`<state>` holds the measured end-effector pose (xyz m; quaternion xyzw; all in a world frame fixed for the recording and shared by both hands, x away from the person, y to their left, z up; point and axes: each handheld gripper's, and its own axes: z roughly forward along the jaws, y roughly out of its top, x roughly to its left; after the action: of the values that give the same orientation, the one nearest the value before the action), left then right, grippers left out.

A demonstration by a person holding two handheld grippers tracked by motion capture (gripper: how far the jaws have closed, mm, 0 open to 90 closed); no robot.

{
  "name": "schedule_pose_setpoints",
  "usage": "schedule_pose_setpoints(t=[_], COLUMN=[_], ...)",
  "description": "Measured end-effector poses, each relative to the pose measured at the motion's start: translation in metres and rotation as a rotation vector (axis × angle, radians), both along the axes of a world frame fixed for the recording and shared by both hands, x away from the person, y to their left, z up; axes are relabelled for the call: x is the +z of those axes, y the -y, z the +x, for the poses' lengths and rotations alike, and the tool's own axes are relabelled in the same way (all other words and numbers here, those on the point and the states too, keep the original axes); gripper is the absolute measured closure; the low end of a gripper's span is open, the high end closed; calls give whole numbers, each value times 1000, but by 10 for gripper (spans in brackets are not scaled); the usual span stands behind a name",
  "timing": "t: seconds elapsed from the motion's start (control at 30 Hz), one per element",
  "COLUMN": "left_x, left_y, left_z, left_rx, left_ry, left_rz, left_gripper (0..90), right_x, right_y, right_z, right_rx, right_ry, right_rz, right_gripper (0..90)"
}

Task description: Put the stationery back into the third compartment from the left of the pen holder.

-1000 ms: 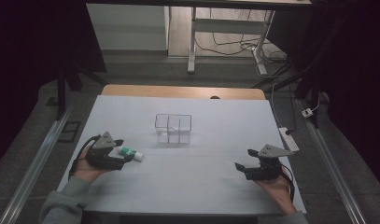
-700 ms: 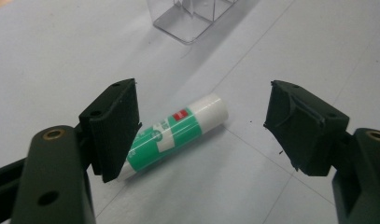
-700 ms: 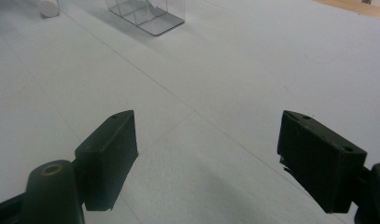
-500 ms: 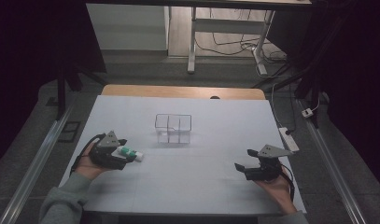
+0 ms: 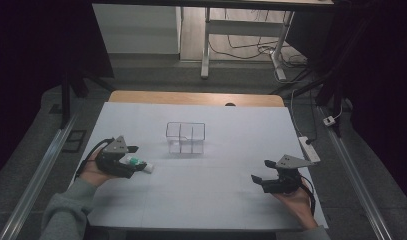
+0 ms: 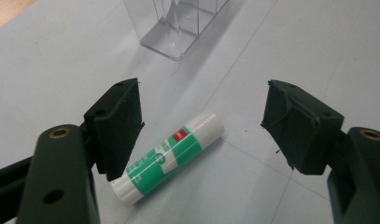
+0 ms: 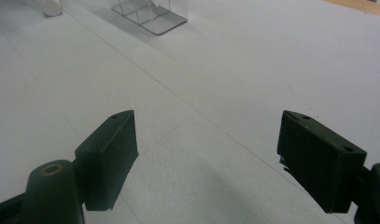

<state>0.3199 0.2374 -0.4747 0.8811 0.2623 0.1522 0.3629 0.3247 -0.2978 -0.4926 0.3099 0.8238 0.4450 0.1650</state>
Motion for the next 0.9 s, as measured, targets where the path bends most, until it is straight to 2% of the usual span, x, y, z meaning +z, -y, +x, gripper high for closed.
schedule_pose_setpoints(t=[0.13,0.17,0.23,0.3,0.33,0.4,0.57,0.77,0.83,0.9], left_x=[3,3,5,10,10,15,17,19,18,17], left_y=[-2,-2,-2,-3,-3,-6,-6,1,6,8], left_z=[3,4,6,9,9,13,19,25,28,30], left_rx=[-18,-29,-51,-87,-87,-119,-160,-237,-272,-281], left_ry=[-1,-6,3,9,9,6,-16,-15,-23,-26], left_rz=[-6,5,86,140,140,167,185,184,203,211], left_gripper=[278,278,277,272,272,273,278,288,293,297], right_x=[1,1,1,1,1,0,1,0,0,0], right_y=[1,0,0,1,1,0,0,0,0,0], right_z=[0,0,0,1,1,1,0,-1,-1,-1], right_rx=[2,2,2,-2,-2,-1,0,-4,-2,3], right_ry=[-4,-3,-3,-1,-1,-5,-6,-8,-11,-12], right_rz=[-8,-8,-7,-8,-8,-7,-9,-12,-13,-8], right_gripper=[196,197,197,199,199,198,198,199,198,198])
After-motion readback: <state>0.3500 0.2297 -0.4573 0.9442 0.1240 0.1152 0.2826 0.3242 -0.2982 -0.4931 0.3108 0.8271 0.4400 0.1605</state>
